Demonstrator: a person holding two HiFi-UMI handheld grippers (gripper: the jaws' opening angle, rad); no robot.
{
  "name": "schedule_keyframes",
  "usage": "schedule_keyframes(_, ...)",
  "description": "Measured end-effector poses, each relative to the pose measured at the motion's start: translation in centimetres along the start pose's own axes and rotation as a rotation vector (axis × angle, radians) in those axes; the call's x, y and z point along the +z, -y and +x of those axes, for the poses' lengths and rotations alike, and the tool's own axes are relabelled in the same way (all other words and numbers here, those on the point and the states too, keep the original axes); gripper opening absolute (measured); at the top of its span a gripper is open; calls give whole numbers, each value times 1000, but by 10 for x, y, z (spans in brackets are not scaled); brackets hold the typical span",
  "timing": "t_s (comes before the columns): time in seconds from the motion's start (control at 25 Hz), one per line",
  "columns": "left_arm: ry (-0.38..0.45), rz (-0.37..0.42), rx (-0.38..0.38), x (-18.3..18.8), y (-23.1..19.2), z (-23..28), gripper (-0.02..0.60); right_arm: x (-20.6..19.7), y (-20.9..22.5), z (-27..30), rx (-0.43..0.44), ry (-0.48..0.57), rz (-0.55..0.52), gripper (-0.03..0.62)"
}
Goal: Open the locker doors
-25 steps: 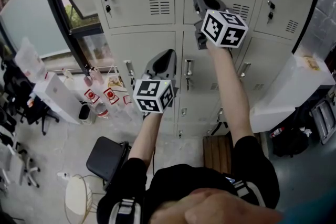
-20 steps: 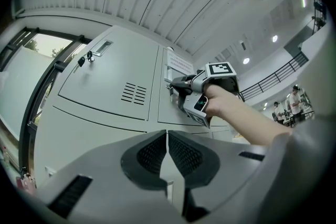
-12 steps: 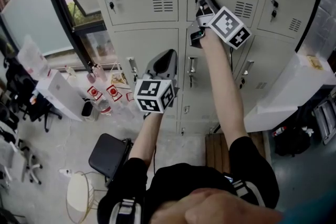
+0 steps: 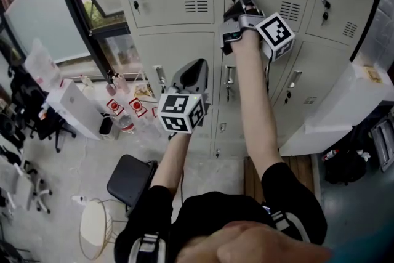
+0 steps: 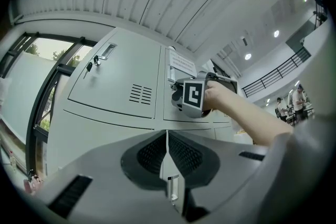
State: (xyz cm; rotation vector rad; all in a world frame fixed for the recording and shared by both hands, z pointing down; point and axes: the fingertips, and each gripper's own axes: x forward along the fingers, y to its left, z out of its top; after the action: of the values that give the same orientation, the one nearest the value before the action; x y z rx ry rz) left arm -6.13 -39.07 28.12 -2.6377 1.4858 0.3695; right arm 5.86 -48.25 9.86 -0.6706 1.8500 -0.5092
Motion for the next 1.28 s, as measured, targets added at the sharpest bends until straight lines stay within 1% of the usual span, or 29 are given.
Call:
schedule_keyframes(0.12,-2,4,1,0,0,-1,11,0,2,-1,7,31,79,32)
schedule_keyframes(0.24,-7,6,0,-1,-1,-2,11,-1,4,-2,21,63,194,28)
schedule_keyframes(0.4,-14,8,-3,-3,0,-4,11,-1,8,-5,19,118,300,28)
schedule_keyframes(0.52,-21,11,-1,-3,-1,-5,11,0,12,-6,36,157,383,26)
schedule_keyframes(0.6,-24,13,0,-3,-1,-6,11,-1,13,-6,46,171,416,26)
schedule_keyframes(1.0,-21,25,-7,1,1,-8,11,-2,10,-9,75,160,398,28)
schedule_keyframes(1.28,-11,23,-28,6,8,-1,11,-1,3,-11,116,93,308,28)
